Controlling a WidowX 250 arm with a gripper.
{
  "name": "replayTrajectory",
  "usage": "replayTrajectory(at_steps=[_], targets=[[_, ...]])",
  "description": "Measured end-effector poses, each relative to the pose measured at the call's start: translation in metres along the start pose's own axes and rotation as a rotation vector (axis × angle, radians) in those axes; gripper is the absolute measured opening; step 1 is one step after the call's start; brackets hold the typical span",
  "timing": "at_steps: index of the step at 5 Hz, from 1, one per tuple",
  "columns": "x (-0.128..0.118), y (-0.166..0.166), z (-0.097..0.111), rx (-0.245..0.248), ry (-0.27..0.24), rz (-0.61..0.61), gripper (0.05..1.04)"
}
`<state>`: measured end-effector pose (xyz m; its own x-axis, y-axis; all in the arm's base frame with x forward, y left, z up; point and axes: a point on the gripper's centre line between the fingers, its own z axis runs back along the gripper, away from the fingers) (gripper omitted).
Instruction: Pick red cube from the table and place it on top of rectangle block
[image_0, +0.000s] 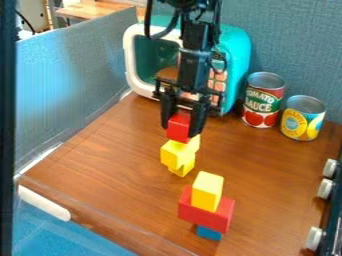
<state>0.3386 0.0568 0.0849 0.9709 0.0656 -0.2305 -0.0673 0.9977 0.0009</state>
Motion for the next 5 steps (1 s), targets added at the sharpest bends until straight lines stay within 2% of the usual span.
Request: replayTrajectory(at_steps=[2,4,5], targets=[[0.0123,0.0110,-0.0076,-0.025,0.010,0.010,0.605],[0.0127,0.0103,-0.0077,-0.026,0.010,0.021,0.605],[0.0133,0.0098,-0.0081,-0.025,0.007,0.025,0.676]])
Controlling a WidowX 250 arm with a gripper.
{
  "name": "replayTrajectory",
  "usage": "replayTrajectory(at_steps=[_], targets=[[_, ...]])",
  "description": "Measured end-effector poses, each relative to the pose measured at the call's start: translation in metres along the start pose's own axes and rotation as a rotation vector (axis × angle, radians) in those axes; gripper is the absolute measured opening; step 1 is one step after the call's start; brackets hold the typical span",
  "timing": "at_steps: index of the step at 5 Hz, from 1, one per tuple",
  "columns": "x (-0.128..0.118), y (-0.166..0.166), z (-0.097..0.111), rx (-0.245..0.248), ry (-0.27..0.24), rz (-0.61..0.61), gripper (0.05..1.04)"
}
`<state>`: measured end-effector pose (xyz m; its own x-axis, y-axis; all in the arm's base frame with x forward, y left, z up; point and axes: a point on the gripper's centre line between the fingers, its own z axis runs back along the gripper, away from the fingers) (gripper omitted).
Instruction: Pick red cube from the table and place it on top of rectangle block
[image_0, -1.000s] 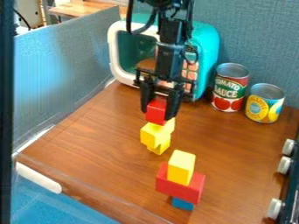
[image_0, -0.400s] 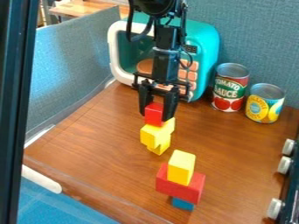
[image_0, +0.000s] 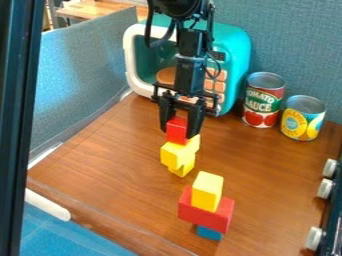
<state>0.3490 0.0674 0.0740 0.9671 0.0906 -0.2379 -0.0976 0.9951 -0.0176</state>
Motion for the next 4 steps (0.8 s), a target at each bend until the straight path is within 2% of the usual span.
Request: replayTrajectory(at_steps=[1,2,3,4], targets=[[0.000,-0.002,0.000,-0.012,-0.003,0.012,0.955],[0.002,-0.004,0.000,-0.024,-0.010,0.022,1.004],[0.002,-0.006,0.005,-0.024,-0.033,0.029,1.000],[-0.007,-0.026,0.045,0.057,-0.135,-0.006,1.000]])
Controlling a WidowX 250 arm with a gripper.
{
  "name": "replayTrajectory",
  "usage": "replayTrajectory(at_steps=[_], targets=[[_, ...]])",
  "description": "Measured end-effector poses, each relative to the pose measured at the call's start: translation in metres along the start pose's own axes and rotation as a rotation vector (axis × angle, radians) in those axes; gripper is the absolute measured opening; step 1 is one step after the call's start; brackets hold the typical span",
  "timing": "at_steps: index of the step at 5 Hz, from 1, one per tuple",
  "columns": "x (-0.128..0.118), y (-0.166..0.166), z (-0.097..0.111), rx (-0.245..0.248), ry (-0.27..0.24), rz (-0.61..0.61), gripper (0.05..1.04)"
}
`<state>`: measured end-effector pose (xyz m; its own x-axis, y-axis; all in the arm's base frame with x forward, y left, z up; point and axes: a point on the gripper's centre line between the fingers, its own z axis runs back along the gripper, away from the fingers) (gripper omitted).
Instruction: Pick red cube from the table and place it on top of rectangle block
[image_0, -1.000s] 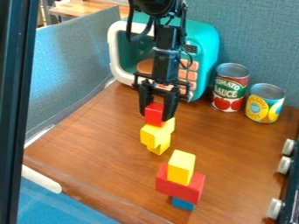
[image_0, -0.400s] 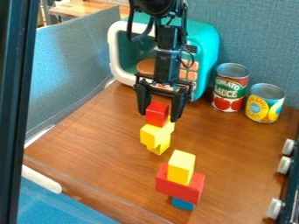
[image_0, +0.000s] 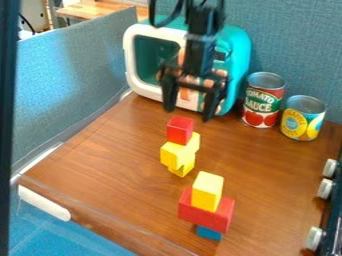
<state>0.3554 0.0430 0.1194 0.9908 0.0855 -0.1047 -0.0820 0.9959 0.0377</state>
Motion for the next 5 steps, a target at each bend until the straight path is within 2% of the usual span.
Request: replayTrajectory(at_steps=[1,2,3,4,5], targets=[[-0.006,-0.013,0.015,0.070,-0.010,-0.016,1.000],[-0.009,-0.015,0.018,0.097,0.006,-0.031,1.000],[-0.009,-0.027,0.017,0.068,0.005,-0.073,1.000],[-0.009,-0.025,0.007,-0.009,0.020,-0.021,1.000],[-0.009,-0.021,0.007,-0.014,0.020,-0.019,1.000]])
